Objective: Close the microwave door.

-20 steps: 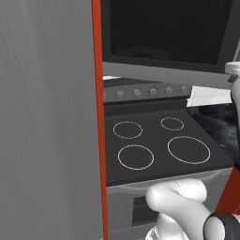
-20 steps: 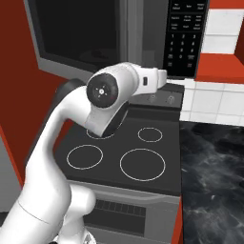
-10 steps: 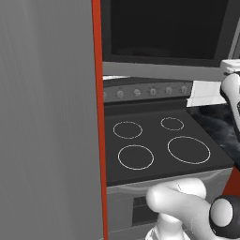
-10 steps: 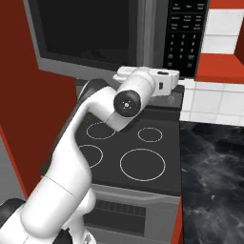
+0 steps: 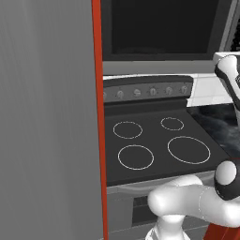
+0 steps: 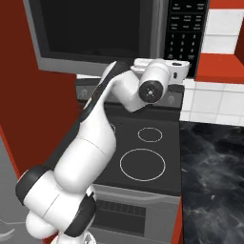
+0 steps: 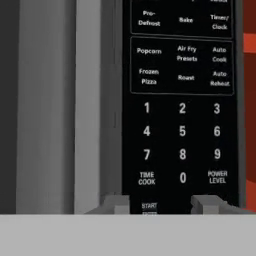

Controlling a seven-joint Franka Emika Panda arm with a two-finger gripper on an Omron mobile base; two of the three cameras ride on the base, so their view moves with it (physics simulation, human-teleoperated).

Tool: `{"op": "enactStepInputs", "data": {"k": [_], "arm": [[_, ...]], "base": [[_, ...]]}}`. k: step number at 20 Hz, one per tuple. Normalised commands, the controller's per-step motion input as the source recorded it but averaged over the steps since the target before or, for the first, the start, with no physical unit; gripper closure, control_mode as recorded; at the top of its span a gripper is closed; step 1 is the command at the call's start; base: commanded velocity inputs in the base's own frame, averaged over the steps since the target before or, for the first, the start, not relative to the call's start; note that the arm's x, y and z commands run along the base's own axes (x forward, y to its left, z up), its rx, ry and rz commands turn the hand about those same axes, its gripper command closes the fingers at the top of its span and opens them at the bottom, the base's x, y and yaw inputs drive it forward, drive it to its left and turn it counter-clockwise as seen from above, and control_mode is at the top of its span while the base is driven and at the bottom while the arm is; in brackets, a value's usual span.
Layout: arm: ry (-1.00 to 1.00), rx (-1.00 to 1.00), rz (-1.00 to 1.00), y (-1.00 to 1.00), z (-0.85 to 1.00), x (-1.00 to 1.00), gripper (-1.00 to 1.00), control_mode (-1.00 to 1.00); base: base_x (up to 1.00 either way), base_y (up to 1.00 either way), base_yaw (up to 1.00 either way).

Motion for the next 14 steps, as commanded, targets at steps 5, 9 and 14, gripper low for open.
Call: {"op": "enactStepInputs", "data": {"k": [5,9,14], "arm": [[0.0,0.0,0.03,0.0,0.0,0.94,-1.0,-1.0],[0.0,0.0,0.02,0.0,0.0,1.0,-1.0,-1.0],[0.0,0.0,0.0,0.0,0.0,0.83,-1.0,-1.0]], "base": [[0.0,0.0,0.0],[0.0,0.0,0.0],[0.0,0.0,0.0]]}}
